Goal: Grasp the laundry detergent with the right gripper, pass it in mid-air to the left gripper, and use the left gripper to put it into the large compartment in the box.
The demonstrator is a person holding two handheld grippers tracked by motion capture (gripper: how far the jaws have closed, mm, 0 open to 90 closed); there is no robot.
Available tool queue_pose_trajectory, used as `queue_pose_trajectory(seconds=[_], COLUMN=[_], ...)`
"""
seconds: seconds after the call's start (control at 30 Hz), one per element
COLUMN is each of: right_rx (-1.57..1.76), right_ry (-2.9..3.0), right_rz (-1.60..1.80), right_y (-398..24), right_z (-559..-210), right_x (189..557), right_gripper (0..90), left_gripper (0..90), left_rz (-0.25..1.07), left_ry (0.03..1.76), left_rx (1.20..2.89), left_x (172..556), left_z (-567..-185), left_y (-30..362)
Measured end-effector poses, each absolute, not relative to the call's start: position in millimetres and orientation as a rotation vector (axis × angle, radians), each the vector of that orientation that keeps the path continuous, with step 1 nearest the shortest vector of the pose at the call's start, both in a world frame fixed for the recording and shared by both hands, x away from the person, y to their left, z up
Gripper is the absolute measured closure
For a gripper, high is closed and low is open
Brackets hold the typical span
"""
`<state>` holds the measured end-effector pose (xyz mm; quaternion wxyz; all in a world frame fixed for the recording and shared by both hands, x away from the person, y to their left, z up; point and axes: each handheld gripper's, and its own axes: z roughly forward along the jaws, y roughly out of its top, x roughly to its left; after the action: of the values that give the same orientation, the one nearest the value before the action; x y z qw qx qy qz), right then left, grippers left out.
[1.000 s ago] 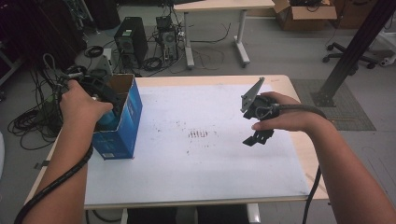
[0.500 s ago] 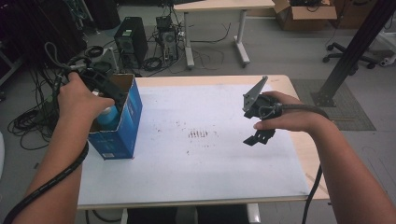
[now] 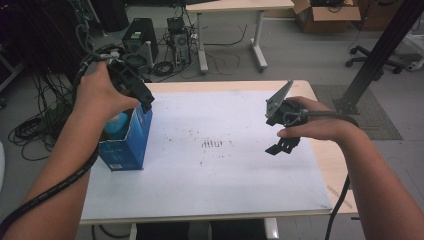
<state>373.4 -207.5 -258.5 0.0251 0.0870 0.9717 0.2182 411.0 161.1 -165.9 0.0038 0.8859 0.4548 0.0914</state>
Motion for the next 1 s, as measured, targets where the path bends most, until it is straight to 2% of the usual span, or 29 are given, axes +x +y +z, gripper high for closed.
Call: queue_pose_trajectory(seconds=[0.33, 0.7, 0.9, 1.0], right_rx=[0.232, 0.179, 0.164, 0.147], right_ry=[3.017, 3.077, 3.087, 3.096], right_rz=[0.661, 0.523, 0.432, 0.388], right_y=[-209.9, -203.2, -200.3, -198.9], right_z=[-253.7, -249.4, -244.5, -246.3], right_x=[372.7, 376.6, 378.9, 379.8], right_gripper=[3.3, 3.6, 3.5, 3.7], left_gripper=[0.2, 0.2, 0.2, 0.2], left_rz=[0.301, 0.128, 0.023, 0.035], left_ry=[1.031, 0.604, 0.467, 0.408], left_rx=[2.956, 3.101, 3.115, 3.141], left_x=[394.2, 373.5, 364.8, 362.6], left_z=[-150.8, -167.8, -174.7, -176.1], left_y=[113.4, 82.9, 79.6, 78.5])
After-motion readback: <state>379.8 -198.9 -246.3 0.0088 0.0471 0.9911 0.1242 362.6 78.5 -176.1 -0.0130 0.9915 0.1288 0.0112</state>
